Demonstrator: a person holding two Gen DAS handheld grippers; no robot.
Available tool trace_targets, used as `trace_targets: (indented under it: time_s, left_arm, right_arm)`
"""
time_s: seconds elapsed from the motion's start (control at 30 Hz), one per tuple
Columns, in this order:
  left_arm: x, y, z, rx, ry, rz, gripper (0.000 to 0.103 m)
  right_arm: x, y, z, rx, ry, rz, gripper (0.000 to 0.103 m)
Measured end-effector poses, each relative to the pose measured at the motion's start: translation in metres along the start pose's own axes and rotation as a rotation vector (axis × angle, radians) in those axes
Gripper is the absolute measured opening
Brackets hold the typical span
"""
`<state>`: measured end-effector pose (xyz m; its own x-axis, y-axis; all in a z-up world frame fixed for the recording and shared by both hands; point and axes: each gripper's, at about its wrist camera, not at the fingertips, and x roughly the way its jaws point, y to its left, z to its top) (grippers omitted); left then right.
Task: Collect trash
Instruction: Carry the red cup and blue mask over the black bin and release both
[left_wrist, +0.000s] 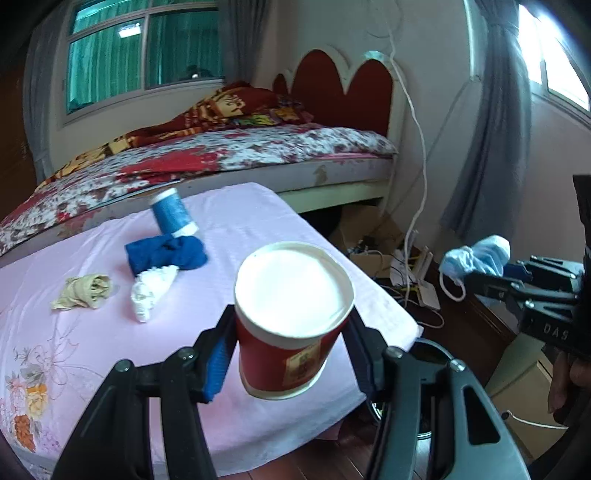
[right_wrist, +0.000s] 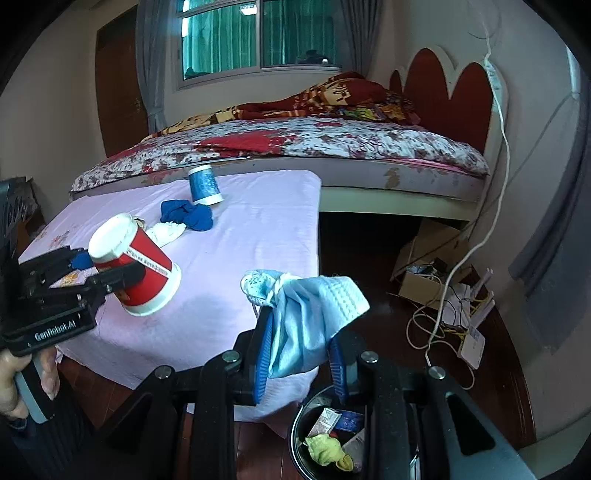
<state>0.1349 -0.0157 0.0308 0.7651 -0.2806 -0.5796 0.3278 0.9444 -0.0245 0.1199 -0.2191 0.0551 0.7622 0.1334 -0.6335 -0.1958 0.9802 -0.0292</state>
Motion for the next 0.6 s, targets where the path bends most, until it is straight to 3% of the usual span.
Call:
trace_targets:
  time_s: [0.6]
  left_arm:
    - [0.018,-0.080,-0.009,0.091,0.046,-0.101,0.057]
  right_arm:
    - [-0.023,-0.070,-0.039,0.114,0.019,-0.056,0.030]
